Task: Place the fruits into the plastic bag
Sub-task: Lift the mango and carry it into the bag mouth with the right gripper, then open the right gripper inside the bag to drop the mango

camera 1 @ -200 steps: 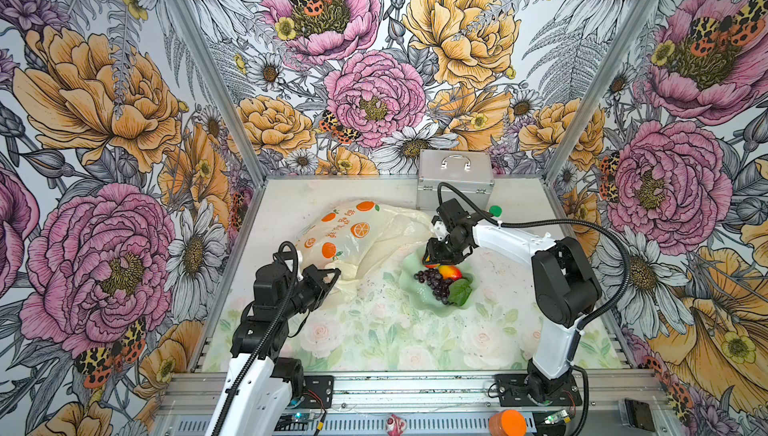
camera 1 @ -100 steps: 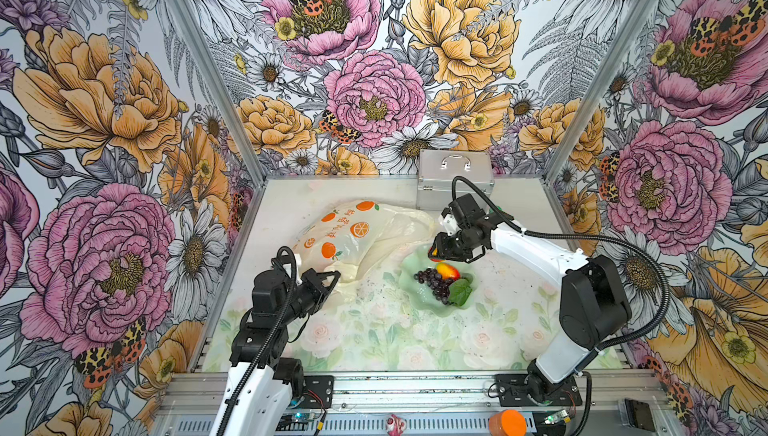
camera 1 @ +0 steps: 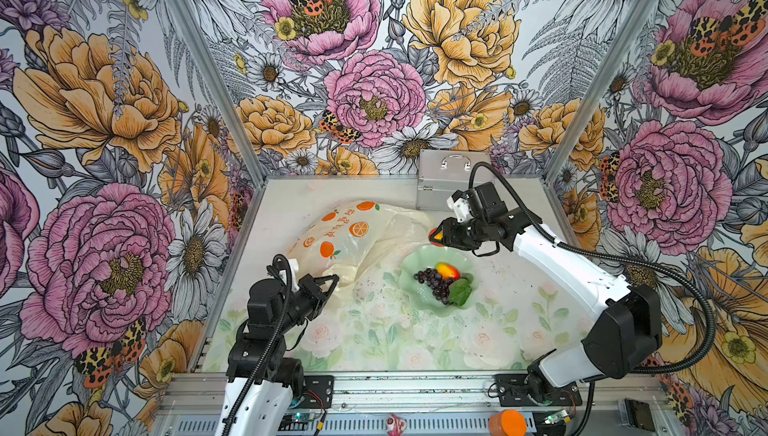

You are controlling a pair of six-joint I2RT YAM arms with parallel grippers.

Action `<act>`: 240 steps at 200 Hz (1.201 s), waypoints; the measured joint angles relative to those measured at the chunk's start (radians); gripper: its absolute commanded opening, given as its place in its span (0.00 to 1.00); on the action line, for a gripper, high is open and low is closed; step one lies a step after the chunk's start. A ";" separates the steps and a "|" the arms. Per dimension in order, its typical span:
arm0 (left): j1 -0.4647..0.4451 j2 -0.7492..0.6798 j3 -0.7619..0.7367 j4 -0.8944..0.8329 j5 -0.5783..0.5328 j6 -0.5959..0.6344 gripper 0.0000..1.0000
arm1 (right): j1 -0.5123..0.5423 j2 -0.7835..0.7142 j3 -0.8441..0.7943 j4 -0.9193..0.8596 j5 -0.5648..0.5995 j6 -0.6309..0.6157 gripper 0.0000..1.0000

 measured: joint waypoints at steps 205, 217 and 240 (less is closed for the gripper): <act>0.001 0.075 0.015 -0.010 0.000 0.009 0.00 | 0.165 0.431 0.338 0.011 -0.123 0.050 0.29; 0.001 0.083 0.015 -0.008 0.000 0.011 0.00 | 0.165 0.460 0.349 0.011 -0.123 0.047 0.29; 0.001 0.101 0.015 -0.006 0.000 0.012 0.00 | 0.165 0.524 0.386 0.011 -0.127 0.042 0.29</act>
